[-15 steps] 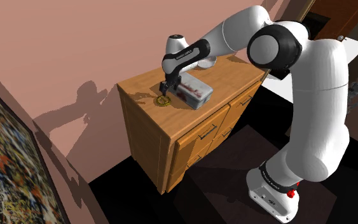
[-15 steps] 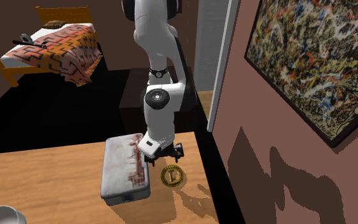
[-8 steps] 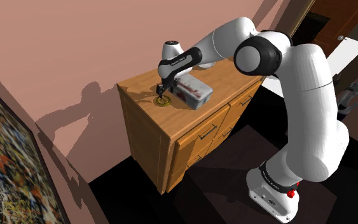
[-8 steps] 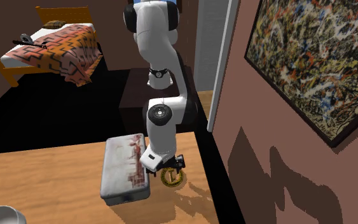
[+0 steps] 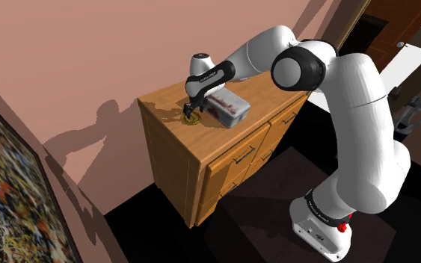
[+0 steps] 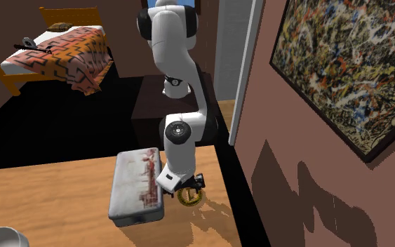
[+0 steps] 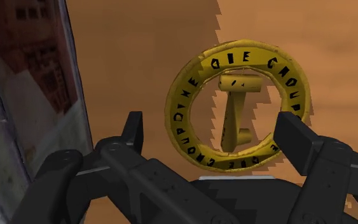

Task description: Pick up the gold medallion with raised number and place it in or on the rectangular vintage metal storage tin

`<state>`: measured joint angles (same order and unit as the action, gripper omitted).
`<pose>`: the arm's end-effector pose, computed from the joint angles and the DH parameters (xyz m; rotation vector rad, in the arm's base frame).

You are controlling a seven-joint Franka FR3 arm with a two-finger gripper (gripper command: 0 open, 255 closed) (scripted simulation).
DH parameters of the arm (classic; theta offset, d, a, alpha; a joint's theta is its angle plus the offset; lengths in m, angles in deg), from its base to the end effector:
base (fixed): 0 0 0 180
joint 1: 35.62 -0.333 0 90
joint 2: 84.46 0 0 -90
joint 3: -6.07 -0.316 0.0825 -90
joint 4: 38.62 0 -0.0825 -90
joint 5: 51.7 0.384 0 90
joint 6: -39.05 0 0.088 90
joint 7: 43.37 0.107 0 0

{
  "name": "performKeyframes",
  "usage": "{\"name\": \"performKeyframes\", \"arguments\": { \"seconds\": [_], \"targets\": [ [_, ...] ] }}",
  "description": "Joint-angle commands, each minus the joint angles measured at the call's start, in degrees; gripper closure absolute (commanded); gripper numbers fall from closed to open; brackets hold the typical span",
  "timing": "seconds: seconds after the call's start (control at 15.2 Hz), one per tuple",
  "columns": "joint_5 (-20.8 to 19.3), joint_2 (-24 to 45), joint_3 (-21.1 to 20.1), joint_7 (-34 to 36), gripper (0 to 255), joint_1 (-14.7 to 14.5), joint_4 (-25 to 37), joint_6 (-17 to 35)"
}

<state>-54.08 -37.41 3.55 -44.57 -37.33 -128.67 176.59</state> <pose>0.6967 0.0471 0.1569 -3.1325 -0.1743 -0.0134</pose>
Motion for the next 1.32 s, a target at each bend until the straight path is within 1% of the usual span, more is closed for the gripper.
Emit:
{"name": "performKeyframes", "arguments": {
  "seconds": [0.0, 0.07, 0.13, 0.73, 1.25],
  "targets": [
    [0.0, 0.2, 0.1, -0.1, 0, 0.2, 0.0, -0.2],
    [0.0, 0.2, 0.1, -0.1, 0, 0.2, 0.0, -0.2],
    [0.0, 0.3, 0.1, -0.1, 255, 0.2, 0.1, -0.2],
    [0.0, 0.2, 0.1, -0.1, 255, 0.2, 0.0, -0.2],
    [0.2, -4.4, 0.0, -0.1, 255, 0.3, -1.1, -3.6]
  ]
}}
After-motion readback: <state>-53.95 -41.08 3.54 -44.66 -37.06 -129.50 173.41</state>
